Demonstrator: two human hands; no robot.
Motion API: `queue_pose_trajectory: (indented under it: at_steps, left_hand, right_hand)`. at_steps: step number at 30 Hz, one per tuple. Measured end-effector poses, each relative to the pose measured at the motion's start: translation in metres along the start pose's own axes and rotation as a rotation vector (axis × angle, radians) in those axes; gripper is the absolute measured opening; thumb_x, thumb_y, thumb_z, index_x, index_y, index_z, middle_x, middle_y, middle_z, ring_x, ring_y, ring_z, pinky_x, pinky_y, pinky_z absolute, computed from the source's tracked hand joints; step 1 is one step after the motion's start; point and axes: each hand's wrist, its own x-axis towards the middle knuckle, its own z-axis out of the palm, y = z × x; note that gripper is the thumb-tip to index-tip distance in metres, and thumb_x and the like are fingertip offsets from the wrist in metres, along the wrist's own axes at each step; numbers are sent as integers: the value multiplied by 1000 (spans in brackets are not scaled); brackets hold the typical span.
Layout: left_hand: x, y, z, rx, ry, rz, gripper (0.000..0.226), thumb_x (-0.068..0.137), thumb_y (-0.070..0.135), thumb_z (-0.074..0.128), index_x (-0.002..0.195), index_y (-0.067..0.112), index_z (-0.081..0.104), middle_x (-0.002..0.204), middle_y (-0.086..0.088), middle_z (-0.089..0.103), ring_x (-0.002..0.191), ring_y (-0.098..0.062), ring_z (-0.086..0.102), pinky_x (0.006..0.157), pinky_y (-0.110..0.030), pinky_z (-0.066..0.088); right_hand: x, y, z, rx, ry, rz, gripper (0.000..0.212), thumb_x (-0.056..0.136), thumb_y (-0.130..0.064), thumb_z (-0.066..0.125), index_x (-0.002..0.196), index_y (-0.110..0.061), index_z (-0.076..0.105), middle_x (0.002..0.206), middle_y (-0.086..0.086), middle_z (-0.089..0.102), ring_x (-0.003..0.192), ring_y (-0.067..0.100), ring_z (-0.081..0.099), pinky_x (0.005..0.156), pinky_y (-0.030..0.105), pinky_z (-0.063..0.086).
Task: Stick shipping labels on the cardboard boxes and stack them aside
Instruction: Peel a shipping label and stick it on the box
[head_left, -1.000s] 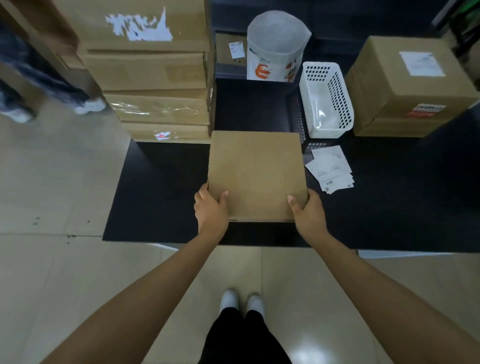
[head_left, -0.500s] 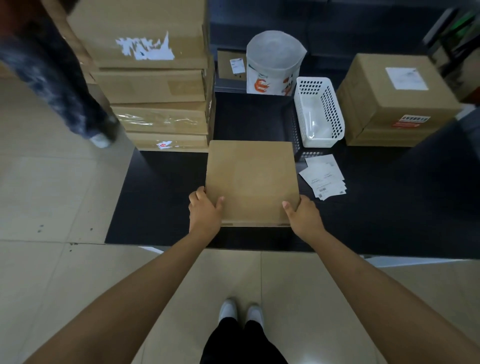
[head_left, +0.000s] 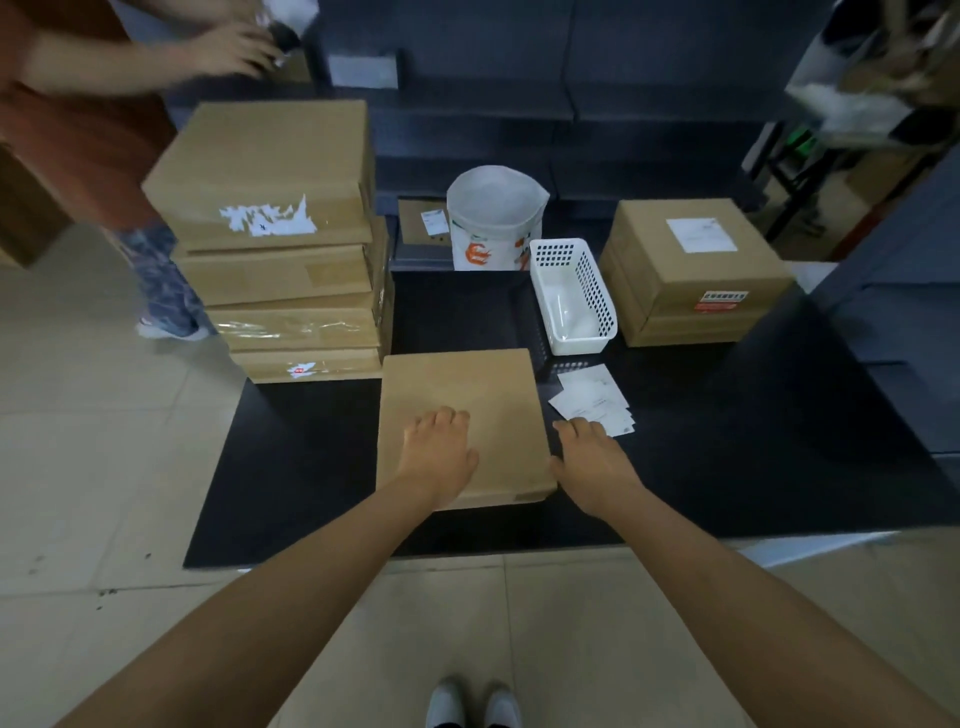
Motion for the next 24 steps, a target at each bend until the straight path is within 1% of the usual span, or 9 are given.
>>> queue_pose_trajectory:
  at_steps: [2,5,10,20,24]
  left_hand:
    - [4,7,-4,-26,-17,8,48,96,37,42,139,17,37,137,-6,44,126,-25,41,107,-38,30]
    - [5,15,-5,-22,-50,-2,48,95,37,43,139,16,37,137,-7,45,125,-25,42,106,-39,32]
    - [3,17,-2,-38,-86,4,47,96,35,44,138,16,38,136,-7,45,124,-25,43,106,-38,34]
    - [11,22,-1,-32,-89,14,46,95,35,44,137,16,39,132,-7,48,121,-24,45,103,-38,35]
    - [19,33,1,-21,-74,13,45,95,35,43,136,16,40,131,-7,49,119,-24,46,102,-37,35]
  right_hand:
    - [-3,3,-4,53,-13,8,51,99,-28,42,145,-11,30,142,10,40,127,26,38,104,36,38]
    - [-9,5,-6,118,-16,26,52,99,-29,44,146,-12,30,143,9,40,129,25,38,105,36,37]
    - [-13,9,-4,155,-42,37,54,98,-29,46,147,-13,30,144,9,39,129,24,38,105,36,36]
    - [-8,21,1,164,-39,62,53,99,-31,46,146,-13,31,144,9,39,130,24,37,106,36,35]
    - [-5,39,3,151,-36,71,51,99,-32,45,145,-13,32,143,8,40,128,24,38,105,35,37]
